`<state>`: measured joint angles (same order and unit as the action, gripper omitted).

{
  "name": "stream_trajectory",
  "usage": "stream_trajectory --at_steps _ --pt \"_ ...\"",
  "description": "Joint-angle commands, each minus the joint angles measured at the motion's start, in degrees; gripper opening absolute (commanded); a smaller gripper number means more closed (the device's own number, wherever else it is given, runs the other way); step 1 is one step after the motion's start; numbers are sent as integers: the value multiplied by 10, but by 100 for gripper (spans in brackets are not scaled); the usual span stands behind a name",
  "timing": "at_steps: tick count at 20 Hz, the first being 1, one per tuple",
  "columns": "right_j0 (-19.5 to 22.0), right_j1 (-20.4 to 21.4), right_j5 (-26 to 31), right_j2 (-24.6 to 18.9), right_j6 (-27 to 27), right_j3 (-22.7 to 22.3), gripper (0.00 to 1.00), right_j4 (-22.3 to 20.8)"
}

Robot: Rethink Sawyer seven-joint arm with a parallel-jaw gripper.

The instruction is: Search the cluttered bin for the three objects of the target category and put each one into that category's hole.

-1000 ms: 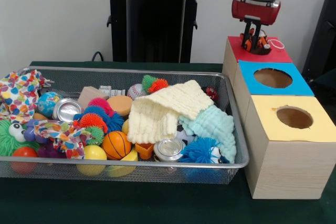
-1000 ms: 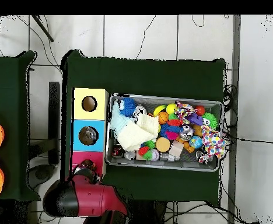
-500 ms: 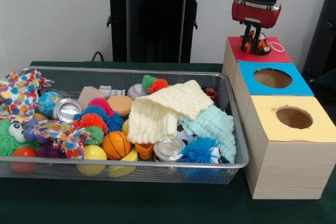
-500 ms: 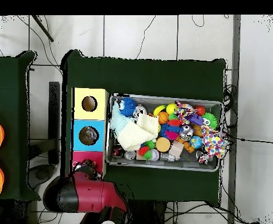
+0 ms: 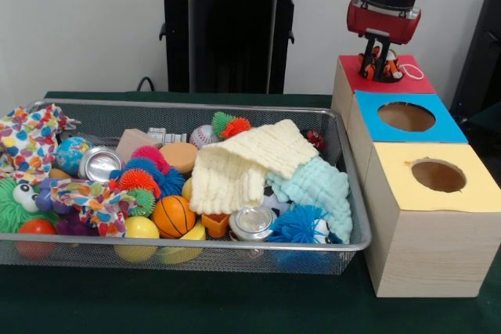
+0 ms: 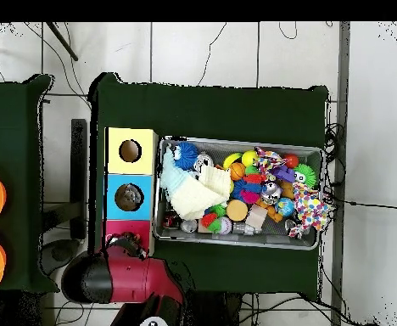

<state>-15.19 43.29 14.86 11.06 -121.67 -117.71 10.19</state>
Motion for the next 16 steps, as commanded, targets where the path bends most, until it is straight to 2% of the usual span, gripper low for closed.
stream_trajectory --at_steps 1,4,8,16 --pt "23 -133 -127 -31 -118 99 0 38" --pt "27 -146 -144 -37 -120 103 0 36" --pt "18 -144 -135 -32 -127 104 0 41" --pt "-17 -85 -29 5 -132 100 0 55"
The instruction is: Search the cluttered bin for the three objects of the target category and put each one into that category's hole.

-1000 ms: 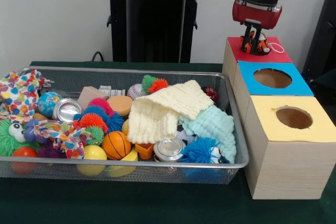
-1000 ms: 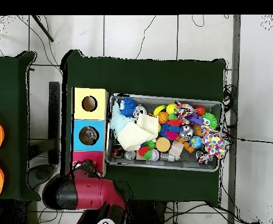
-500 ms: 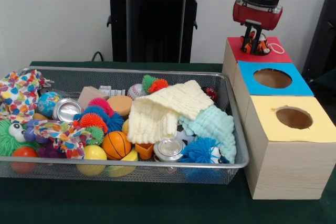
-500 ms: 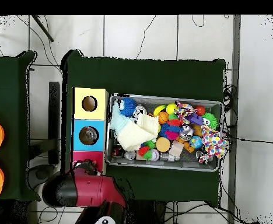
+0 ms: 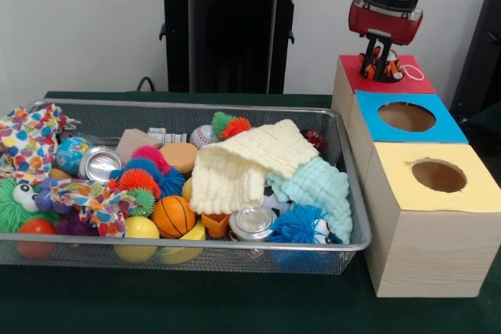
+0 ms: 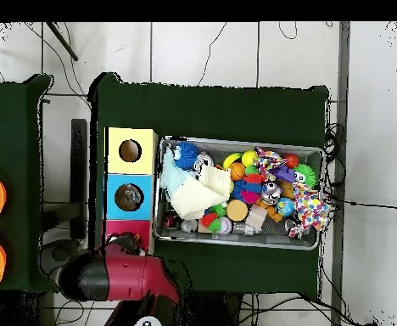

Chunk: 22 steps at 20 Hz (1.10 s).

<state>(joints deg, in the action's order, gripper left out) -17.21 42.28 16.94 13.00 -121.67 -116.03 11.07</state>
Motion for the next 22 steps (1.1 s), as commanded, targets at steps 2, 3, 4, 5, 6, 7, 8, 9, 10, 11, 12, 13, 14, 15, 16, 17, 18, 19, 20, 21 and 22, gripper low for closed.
stream_trajectory --at_steps 2,3,4,5,6,7,8,9,10,11,12,13,14,15,16,17,18,19,20,21,22 --pt "-1 -62 -27 -7 -128 86 0 47" --pt "-3 -54 -16 -3 -126 85 0 46" --pt "-4 -45 -4 1 -123 84 0 44" --pt "-1 -33 10 1 -118 80 0 43" --pt "-1 -22 27 5 -115 80 0 40" --pt "0 -14 39 8 -112 80 0 38" --pt "-2 -9 48 11 -110 81 0 35" --pt "-1 -7 50 12 -109 81 0 34" --pt "2 -9 45 10 -108 80 0 34" --pt "5 -11 40 7 -106 79 0 34" --pt "7 -14 33 3 -105 77 0 34" --pt "11 -15 27 1 -104 75 0 33" --pt "11 -16 24 0 -104 74 0 34" --pt "11 -16 25 1 -104 75 0 33" --pt "10 -14 29 3 -104 76 0 33" --pt "9 -13 32 4 -104 76 0 33" --pt "8 -11 36 7 -105 77 0 32" --pt "8 -10 37 6 -104 77 0 32" --pt "9 -9 38 6 -103 77 0 32" --pt "10 -11 35 5 -103 76 0 32" --pt "11 -12 32 3 -102 76 0 32"
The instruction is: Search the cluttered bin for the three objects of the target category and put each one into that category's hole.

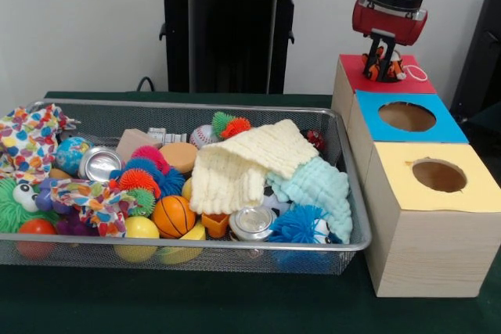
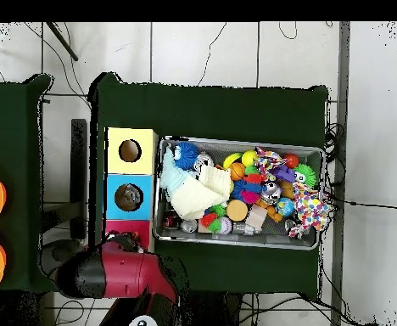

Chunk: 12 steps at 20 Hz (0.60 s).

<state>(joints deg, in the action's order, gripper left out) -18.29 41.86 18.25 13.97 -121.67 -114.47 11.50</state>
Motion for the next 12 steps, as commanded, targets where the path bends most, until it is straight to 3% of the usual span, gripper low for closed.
stream_trajectory --at_steps 1,7,12 --pt "24 -11 13 -8 -101 60 0 28" --pt "44 -45 -51 -34 -99 53 0 28" --pt "73 -126 -166 -82 -120 52 0 29"
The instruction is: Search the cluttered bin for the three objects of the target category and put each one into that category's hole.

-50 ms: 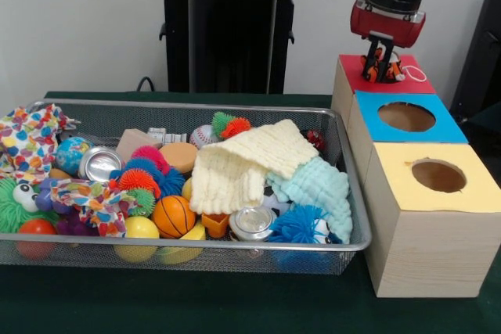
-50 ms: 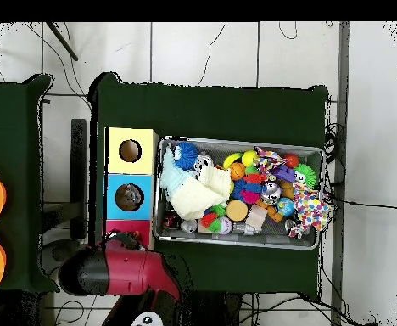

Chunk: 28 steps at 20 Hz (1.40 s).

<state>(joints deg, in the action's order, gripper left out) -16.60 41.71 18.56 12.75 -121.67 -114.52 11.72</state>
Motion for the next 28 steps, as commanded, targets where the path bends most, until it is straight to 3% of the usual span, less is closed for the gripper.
stream_trajectory --at_steps 1,6,14,15,19,28 --pt "58 -143 -194 -76 -128 55 0 26" --pt "71 -196 -264 -98 -145 70 0 19" --pt "75 -217 -290 -101 -147 82 0 12" --pt "75 -217 -294 -101 -147 83 100 10" --pt "83 -209 -258 -108 -133 82 100 14" --pt "68 -197 -248 -94 -144 78 100 22"
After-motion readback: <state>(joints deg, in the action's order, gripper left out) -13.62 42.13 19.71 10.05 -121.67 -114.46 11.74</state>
